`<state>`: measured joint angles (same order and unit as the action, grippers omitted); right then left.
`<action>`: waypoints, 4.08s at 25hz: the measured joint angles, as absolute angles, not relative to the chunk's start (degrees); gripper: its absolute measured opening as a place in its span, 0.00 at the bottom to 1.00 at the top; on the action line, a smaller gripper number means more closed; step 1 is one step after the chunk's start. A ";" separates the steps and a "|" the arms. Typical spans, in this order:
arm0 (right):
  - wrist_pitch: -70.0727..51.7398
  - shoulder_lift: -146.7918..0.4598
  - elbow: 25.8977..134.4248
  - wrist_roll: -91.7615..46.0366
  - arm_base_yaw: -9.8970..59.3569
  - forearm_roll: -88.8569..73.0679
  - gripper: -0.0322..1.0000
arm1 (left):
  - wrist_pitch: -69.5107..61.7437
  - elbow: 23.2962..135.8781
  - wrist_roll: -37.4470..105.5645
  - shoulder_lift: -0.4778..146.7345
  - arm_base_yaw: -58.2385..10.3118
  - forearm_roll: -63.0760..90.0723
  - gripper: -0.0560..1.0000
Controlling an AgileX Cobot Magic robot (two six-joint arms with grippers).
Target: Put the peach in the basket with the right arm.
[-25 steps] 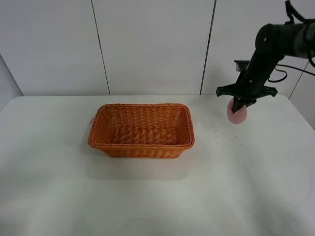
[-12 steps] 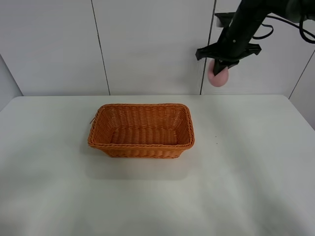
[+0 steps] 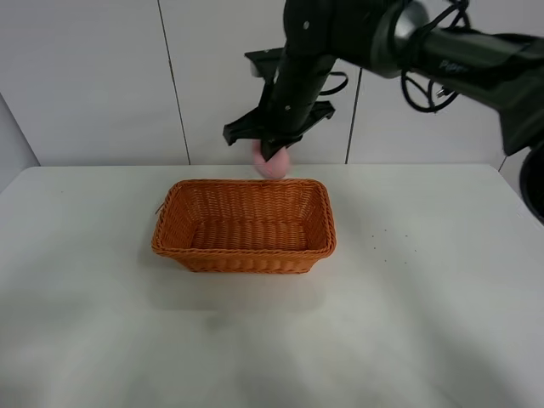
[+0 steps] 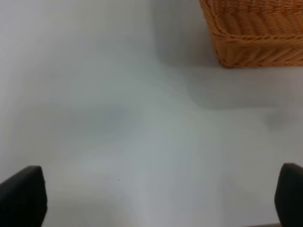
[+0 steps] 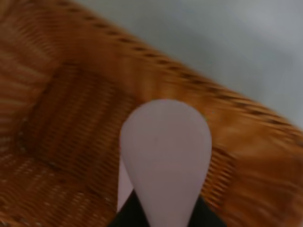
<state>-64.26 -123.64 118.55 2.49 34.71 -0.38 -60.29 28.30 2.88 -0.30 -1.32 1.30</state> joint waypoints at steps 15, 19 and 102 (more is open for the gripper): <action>-56.13 -138.74 118.55 4.56 39.42 -0.75 0.38 | -60.29 28.30 2.88 -0.30 -1.32 1.30 0.99; -56.87 -138.74 118.92 4.88 39.42 -0.75 0.65 | -60.29 28.30 2.88 -0.30 -1.32 1.30 0.99; -59.71 -28.83 29.94 0.61 4.33 -0.79 0.70 | -60.29 28.30 2.88 -0.30 -1.32 1.30 0.99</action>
<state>-59.71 -28.83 29.94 0.61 4.33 -0.79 -60.29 28.30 2.88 -0.30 -1.32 1.30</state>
